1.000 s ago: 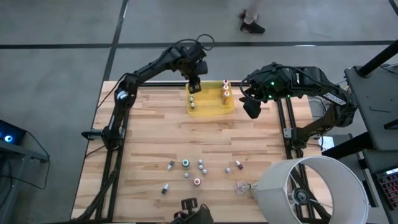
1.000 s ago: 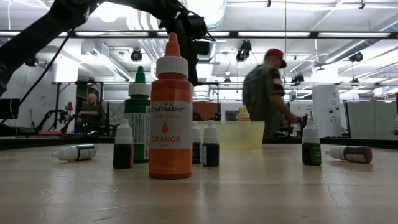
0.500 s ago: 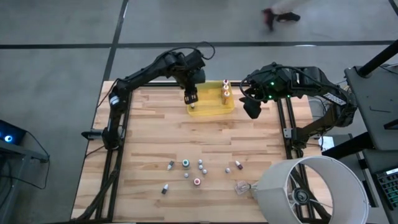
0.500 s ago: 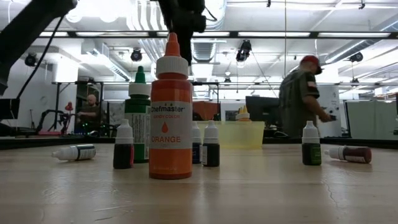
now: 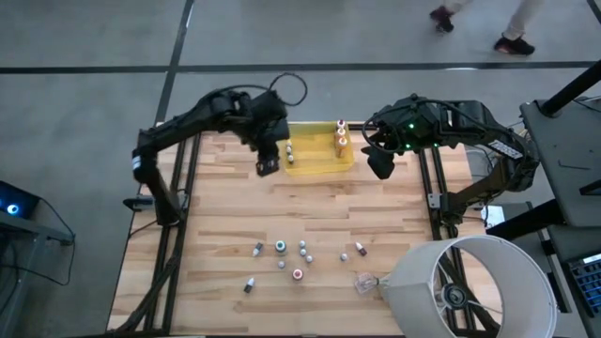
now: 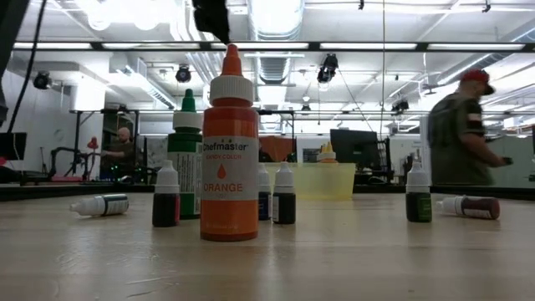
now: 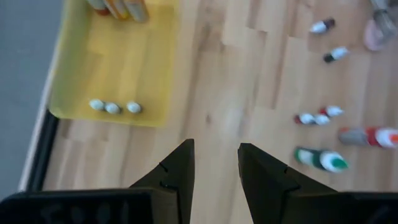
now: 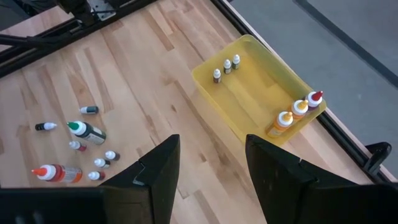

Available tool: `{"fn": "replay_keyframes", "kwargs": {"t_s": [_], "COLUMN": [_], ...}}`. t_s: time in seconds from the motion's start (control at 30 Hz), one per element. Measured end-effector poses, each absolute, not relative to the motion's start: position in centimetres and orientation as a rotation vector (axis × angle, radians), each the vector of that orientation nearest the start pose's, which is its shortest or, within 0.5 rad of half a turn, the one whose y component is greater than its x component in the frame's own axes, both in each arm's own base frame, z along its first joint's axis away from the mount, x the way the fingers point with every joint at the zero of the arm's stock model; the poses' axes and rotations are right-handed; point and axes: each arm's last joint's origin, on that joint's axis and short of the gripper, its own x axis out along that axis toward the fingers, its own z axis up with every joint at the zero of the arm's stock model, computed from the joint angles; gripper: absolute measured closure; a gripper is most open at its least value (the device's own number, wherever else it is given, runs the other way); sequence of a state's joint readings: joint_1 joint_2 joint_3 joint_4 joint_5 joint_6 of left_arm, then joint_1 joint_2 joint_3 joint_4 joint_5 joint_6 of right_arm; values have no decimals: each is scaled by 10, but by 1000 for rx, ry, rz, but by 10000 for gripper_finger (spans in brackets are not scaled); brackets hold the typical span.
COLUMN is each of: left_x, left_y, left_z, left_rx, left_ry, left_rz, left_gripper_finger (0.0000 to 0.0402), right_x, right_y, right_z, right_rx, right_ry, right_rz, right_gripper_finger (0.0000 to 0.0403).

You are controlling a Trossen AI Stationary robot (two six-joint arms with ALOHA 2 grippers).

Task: Pick & Place food coloring
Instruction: Put the left small green food coloring bottle into the yellow bin

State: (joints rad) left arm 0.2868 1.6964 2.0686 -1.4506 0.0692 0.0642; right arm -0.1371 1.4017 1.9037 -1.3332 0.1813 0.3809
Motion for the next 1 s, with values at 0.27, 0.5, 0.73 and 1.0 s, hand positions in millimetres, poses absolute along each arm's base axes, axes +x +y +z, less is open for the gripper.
{"fn": "replay_keyframes", "kwargs": {"t_s": [0.27,0.5,0.73,1.0], "left_x": [263,245,229,220], "left_y": [44,15,-14,-55], "left_z": [404,379,366,362], "left_rx": [-214,-259,-323,-507], "left_ry": [1157,1217,1221,1206], "left_rz": [139,121,112,162], "left_gripper_finger": [305,305,305,305], "right_x": [224,225,226,225], "right_y": [-36,-37,-37,-36], "right_z": [463,463,462,462], "right_rx": [337,327,223,215], "right_ry": [762,767,790,799], "right_rz": [-456,-453,-409,-405], "right_gripper_finger": [229,229,229,229]}}
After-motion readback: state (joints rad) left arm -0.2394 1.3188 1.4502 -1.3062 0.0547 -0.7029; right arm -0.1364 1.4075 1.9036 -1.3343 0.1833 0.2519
